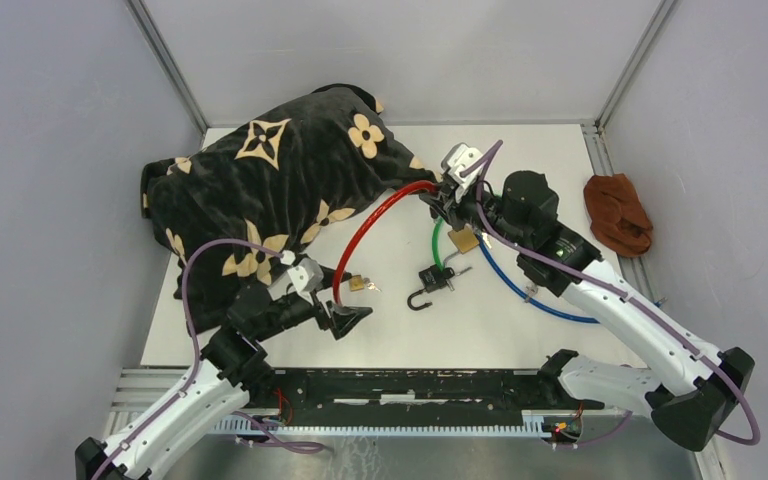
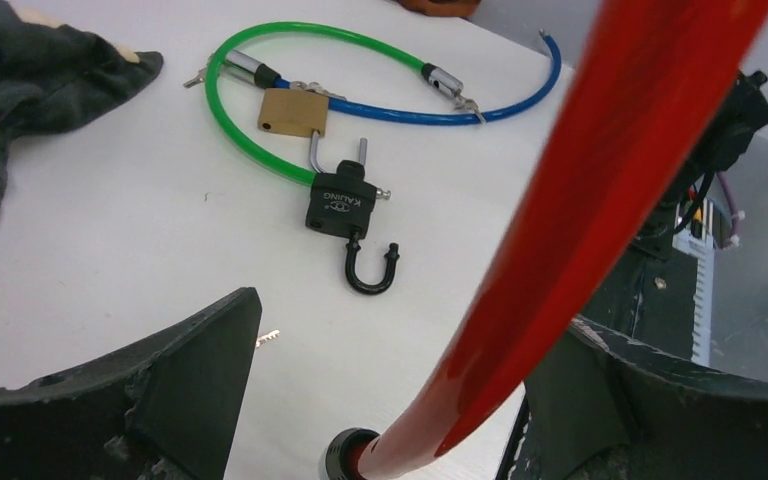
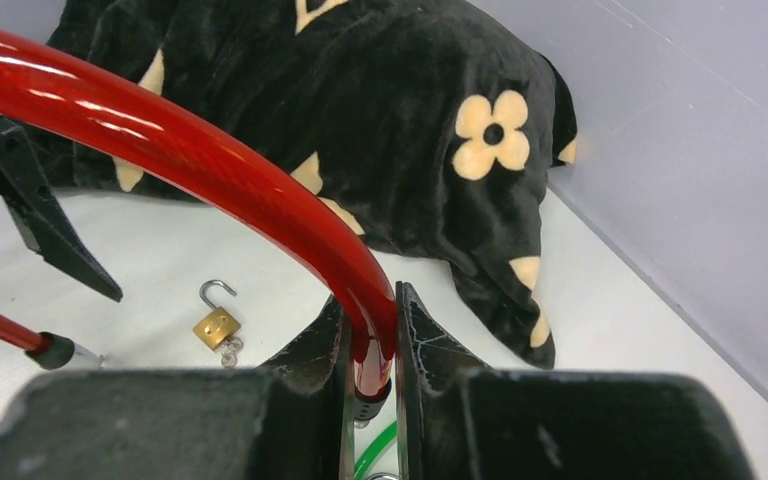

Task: Lock with the key
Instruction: Pick up the lock from the center of the board.

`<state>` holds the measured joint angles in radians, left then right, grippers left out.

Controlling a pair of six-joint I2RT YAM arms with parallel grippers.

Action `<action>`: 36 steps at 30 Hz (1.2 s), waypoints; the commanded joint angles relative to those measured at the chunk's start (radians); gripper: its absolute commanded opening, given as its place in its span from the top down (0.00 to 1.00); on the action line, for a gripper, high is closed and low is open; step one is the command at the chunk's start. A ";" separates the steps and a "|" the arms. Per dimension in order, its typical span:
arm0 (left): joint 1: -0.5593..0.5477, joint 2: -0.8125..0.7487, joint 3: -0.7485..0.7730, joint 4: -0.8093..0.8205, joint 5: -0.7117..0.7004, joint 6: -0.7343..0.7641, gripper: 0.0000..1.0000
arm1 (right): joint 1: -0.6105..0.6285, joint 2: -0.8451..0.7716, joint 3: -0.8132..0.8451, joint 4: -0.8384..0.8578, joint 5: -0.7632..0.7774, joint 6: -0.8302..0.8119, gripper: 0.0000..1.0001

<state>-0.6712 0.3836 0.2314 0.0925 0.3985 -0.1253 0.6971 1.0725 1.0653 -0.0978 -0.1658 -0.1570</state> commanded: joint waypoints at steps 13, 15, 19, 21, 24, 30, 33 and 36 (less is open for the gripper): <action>0.202 -0.141 0.065 -0.056 0.424 0.076 0.19 | -0.030 0.122 0.448 -0.271 -0.296 -0.245 1.00; 0.204 -0.124 0.084 -0.145 0.451 0.178 0.25 | -0.034 0.127 0.474 -0.272 -0.297 -0.256 1.00; 0.200 -0.070 0.123 -0.238 0.570 0.341 0.26 | -0.034 0.148 0.508 -0.279 -0.302 -0.260 1.00; 0.201 -0.020 0.137 -0.243 0.628 0.372 0.27 | -0.034 0.158 0.512 -0.282 -0.308 -0.257 1.00; 0.194 0.057 0.155 -0.243 0.662 0.377 0.37 | -0.034 0.160 0.503 -0.277 -0.321 -0.252 1.00; 0.139 0.126 0.159 -0.141 0.633 0.302 0.30 | -0.034 0.145 0.467 -0.246 -0.310 -0.234 1.00; 0.100 0.131 0.131 -0.072 0.622 0.269 0.23 | -0.034 0.149 0.469 -0.246 -0.309 -0.233 1.00; 0.062 0.140 0.108 0.005 0.607 0.225 0.21 | -0.034 0.160 0.476 -0.252 -0.310 -0.233 1.00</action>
<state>-0.5697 0.5163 0.3538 -0.0505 0.9997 0.1654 0.6655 1.2392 1.5234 -0.4202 -0.4664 -0.4221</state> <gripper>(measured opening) 0.781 0.166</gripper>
